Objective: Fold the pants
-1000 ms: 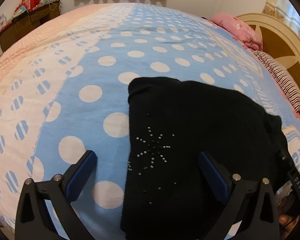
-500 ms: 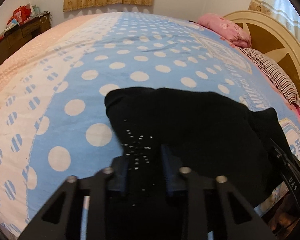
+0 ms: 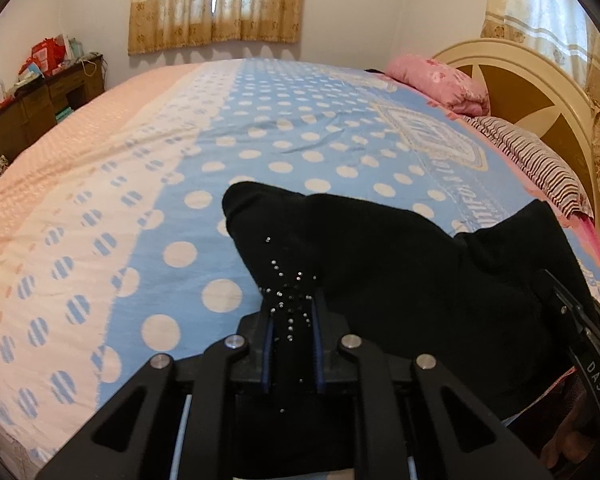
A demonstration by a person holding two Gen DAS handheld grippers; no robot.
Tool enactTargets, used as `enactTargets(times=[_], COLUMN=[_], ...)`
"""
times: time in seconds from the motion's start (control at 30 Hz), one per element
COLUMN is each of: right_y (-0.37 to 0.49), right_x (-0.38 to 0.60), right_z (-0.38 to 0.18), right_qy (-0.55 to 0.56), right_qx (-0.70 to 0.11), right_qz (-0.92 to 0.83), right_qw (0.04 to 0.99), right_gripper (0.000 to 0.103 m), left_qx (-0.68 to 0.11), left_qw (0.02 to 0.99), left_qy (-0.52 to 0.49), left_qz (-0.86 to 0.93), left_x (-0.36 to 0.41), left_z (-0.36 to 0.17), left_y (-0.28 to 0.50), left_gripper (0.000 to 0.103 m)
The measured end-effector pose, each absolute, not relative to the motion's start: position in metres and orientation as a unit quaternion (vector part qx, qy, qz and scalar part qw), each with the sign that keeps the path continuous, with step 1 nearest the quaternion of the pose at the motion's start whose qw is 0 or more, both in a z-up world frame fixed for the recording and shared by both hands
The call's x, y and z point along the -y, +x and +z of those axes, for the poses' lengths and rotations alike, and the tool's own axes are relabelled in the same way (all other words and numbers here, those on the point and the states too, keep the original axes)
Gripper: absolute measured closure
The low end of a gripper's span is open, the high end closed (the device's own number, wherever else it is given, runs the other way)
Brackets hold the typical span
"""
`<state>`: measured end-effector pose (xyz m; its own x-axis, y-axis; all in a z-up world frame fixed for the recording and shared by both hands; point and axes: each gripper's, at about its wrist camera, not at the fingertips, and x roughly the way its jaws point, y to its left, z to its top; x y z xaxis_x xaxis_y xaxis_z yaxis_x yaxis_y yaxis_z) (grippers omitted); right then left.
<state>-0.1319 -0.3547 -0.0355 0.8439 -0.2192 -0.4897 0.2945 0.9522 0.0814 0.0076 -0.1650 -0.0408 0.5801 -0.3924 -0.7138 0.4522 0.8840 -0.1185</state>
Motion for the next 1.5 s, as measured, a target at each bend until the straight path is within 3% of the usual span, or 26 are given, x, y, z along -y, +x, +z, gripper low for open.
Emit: enactTargets(times=[0.8, 1.5], right_y=[-0.130, -0.067], right_x=[0.304, 0.247], right_z=[-0.001, 0.014], right_qy=[0.051, 0.042], right_qx=[-0.208, -0.198], right_qz=[-0.091, -0.001], right_qw=[0.973, 0.979], right_gripper=[0.078, 0.078], left_qx=[-0.366, -0.346], left_qw=[0.907, 0.929], left_qy=[0.016, -0.007], left_qz=[-0.208, -0.132], left_x=[0.117, 0.046], left_z=[-0.020, -0.004], left_y=[0.002, 0.025], left_gripper=[0.087, 0.087])
